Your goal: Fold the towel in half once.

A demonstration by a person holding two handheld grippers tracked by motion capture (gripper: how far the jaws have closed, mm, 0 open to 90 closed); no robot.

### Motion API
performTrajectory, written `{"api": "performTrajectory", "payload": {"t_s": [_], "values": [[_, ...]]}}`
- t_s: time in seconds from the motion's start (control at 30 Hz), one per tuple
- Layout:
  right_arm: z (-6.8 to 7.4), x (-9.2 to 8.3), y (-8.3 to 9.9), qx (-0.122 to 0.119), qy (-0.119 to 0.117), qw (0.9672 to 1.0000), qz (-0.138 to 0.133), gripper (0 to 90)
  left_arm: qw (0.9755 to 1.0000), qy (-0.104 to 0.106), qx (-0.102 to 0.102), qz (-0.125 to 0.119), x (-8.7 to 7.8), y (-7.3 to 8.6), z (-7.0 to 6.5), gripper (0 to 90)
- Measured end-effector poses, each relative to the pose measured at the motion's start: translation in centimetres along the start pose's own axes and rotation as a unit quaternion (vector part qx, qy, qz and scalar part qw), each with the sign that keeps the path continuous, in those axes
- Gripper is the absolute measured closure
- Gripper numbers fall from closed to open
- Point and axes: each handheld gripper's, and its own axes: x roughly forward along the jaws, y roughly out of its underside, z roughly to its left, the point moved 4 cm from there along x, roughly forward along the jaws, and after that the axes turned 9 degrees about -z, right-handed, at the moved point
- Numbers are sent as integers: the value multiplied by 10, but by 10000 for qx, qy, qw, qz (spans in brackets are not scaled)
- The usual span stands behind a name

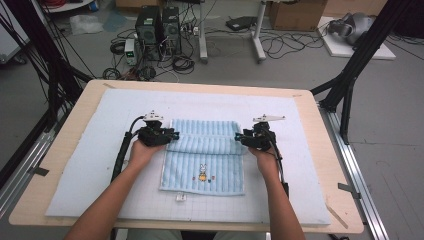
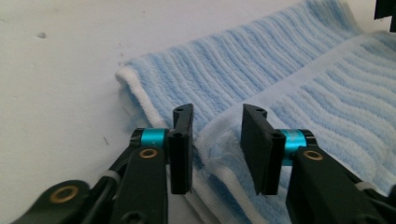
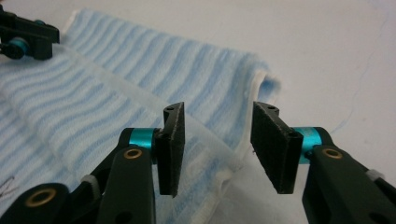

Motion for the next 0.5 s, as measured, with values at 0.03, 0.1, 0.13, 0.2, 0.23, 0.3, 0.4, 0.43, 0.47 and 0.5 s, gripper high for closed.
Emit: {"api": "performTrajectory", "payload": {"t_s": [0.03, 0.1, 0.13, 0.2, 0.23, 0.3, 0.4, 0.43, 0.47, 0.5], "values": [[0, 1, 3, 4, 2, 9999, 111, 584, 10000, 18, 48, 34, 0, 1, -1, 751], [-1, 3, 9, 66, -21, 9994, 347, 641, 9999, 36, 101, 6, -3, 2, -3, 815], [-2, 3, 10, 87, 7, 9991, 425, 691, 10000, 49, 77, -2, -4, 3, -3, 829], [-1, 2, 12, 146, -61, 9988, 459, 798, 9999, 91, 56, -56, -8, 5, -3, 841], [0, 1, 11, 48, -63, 9989, 467, 810, 9999, 113, 18, -97, -9, 5, -4, 844], [3, -1, 10, -75, -28, 9989, 465, 814, 9998, 132, 26, -153, -14, 6, -6, 844], [9, -4, 8, -195, -29, 9986, 484, 818, 9993, 205, -10, -301, -24, 5, -9, 844], [10, -6, 7, -234, -38, 9987, 461, 817, 9990, 226, -27, -396, -28, 4, -10, 844], [13, -9, 7, -277, -54, 9989, 376, 817, 9986, 260, -15, -454, -32, 4, -11, 844], [14, -11, 7, -288, -65, 9990, 336, 818, 9983, 279, -38, -505, -35, 4, -12, 844]]}}
